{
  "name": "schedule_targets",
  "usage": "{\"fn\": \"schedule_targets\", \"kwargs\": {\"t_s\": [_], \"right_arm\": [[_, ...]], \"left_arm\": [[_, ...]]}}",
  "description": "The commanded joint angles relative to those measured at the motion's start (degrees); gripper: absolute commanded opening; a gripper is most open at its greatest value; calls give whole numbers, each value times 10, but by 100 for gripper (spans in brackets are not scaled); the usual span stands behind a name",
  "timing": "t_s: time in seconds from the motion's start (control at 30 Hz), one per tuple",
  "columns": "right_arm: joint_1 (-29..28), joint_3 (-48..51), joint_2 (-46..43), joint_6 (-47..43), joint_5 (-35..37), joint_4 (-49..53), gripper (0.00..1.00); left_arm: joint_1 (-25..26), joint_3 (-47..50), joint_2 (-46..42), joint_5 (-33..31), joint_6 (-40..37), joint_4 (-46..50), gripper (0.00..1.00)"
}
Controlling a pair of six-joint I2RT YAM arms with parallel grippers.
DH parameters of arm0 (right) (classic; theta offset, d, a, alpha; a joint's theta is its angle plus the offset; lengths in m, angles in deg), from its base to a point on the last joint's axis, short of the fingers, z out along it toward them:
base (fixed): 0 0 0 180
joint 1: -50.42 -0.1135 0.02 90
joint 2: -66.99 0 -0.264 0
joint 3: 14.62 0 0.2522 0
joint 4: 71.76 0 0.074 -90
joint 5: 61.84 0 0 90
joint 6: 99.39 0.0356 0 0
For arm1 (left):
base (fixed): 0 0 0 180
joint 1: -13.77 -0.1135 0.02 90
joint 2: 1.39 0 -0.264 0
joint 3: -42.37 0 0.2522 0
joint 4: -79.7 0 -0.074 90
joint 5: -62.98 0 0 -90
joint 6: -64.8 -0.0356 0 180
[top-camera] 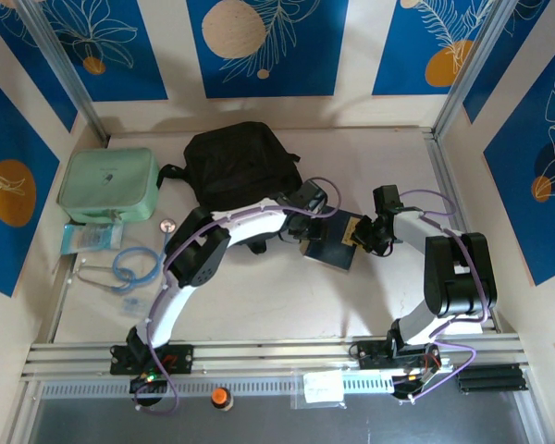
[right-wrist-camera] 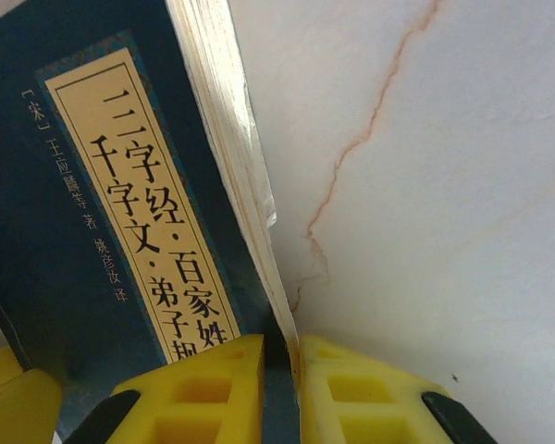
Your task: Pack books, pencil case, and school supplies into a backpack
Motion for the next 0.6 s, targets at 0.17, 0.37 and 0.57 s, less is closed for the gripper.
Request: {"fn": "schedule_targets", "kwargs": {"t_s": [0.17, 0.37, 0.57], "right_arm": [[-9, 5, 3, 26, -56, -35, 13], [-14, 3, 4, 32, -83, -65, 13], [-20, 5, 11, 39, -91, -76, 13]], "left_arm": [[6, -15, -84, 113, -14, -29, 29], [4, 18, -104, 124, -13, -34, 27], [-8, 64, -103, 135, 39, -81, 30]]}}
